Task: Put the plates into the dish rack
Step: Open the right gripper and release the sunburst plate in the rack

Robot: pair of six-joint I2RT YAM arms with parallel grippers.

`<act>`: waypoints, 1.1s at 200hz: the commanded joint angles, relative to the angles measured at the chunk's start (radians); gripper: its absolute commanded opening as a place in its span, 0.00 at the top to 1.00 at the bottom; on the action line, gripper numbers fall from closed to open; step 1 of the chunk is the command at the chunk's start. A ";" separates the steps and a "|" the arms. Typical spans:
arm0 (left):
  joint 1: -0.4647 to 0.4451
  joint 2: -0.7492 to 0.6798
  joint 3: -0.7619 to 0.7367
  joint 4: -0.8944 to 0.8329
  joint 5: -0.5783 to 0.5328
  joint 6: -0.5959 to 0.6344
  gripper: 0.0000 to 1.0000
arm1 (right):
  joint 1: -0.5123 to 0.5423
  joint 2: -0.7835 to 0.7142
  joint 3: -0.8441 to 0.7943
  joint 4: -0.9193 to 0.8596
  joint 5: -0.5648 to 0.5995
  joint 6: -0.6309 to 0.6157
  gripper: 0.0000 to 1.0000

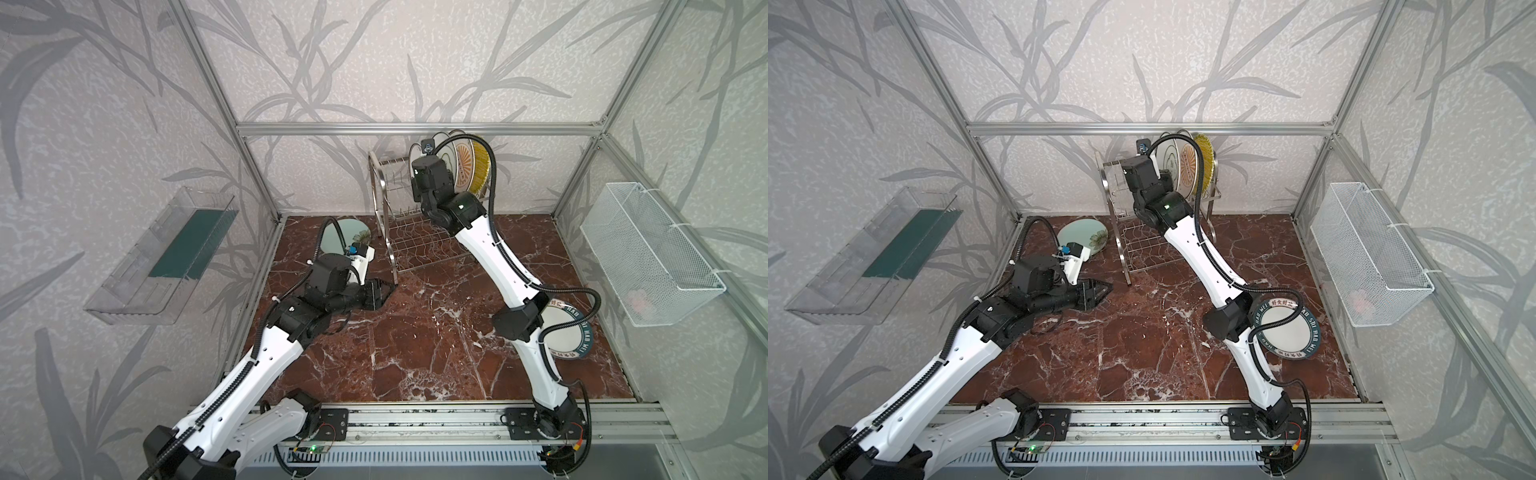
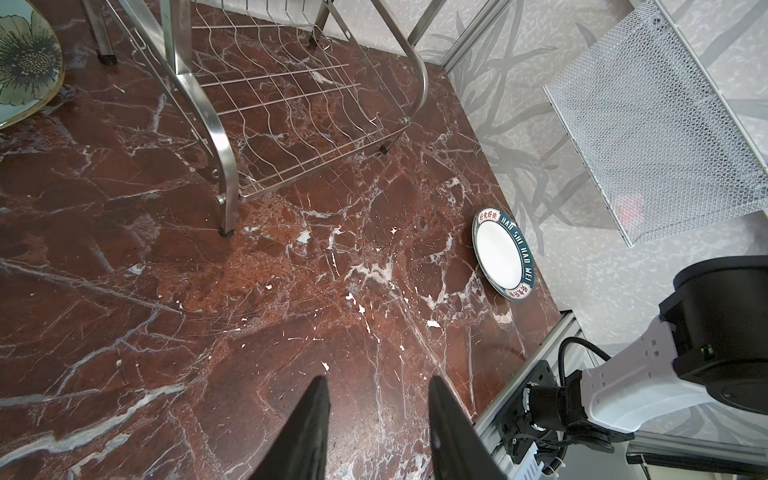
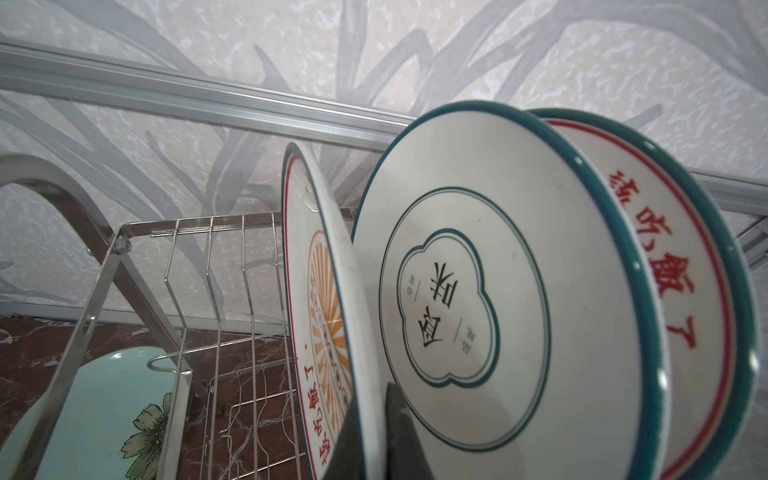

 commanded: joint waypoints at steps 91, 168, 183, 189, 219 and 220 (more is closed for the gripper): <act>0.004 -0.025 -0.009 -0.021 -0.010 0.015 0.62 | -0.012 0.016 0.026 -0.065 -0.045 -0.005 0.80; 0.004 -0.029 -0.009 -0.016 -0.005 0.006 0.62 | -0.012 -0.038 0.025 -0.067 -0.068 -0.024 0.76; 0.004 -0.031 -0.009 -0.016 -0.005 0.005 0.62 | -0.012 -0.048 0.026 -0.067 -0.077 -0.026 0.73; 0.004 -0.030 -0.010 -0.016 -0.005 0.003 0.62 | -0.012 -0.051 0.026 -0.068 -0.080 -0.027 0.72; 0.004 -0.033 -0.011 -0.014 -0.005 -0.003 0.61 | -0.009 -0.068 0.026 -0.070 -0.093 -0.029 0.63; 0.004 -0.033 -0.011 -0.014 -0.005 -0.003 0.61 | -0.009 -0.068 0.026 -0.070 -0.093 -0.029 0.63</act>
